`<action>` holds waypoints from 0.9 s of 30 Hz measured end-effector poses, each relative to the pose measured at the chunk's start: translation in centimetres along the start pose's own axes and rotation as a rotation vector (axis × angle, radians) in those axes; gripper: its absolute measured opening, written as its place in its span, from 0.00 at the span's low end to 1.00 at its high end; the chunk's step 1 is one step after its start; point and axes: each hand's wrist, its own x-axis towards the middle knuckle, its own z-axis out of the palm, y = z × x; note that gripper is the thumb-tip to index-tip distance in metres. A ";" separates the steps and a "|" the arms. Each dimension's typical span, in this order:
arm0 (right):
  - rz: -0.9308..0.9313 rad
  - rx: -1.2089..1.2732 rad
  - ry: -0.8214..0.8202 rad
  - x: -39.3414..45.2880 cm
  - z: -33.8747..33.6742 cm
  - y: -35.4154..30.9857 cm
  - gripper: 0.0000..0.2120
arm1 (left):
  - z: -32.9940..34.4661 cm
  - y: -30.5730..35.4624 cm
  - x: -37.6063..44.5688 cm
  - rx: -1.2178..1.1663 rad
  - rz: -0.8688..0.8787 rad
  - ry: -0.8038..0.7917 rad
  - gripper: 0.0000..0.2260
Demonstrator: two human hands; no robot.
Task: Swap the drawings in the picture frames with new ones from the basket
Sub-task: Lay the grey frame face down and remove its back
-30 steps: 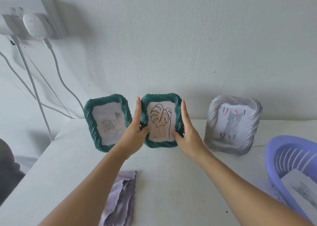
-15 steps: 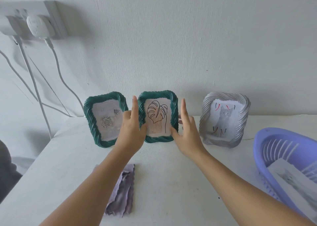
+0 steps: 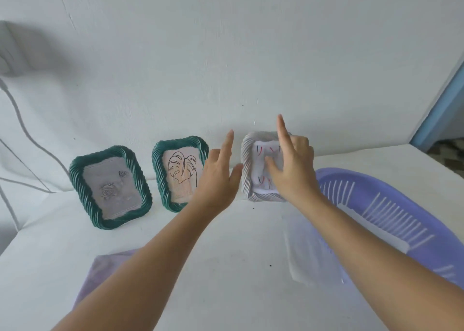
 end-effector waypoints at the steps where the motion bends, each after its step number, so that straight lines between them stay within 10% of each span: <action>1: 0.057 -0.073 -0.037 0.3 -0.4 0.7 0.41 | 0.7 0.2 0.7 -0.023 -0.038 -0.041 0.33; 10: 0.310 -0.284 -0.477 0.5 -1.5 4.2 0.46 | 3.7 1.0 3.5 -0.162 -0.286 -0.294 0.39; 27: 0.291 0.732 -0.292 -1.4 -2.3 -1.2 0.38 | -4.1 1.5 -0.7 -0.681 -0.274 -0.083 0.38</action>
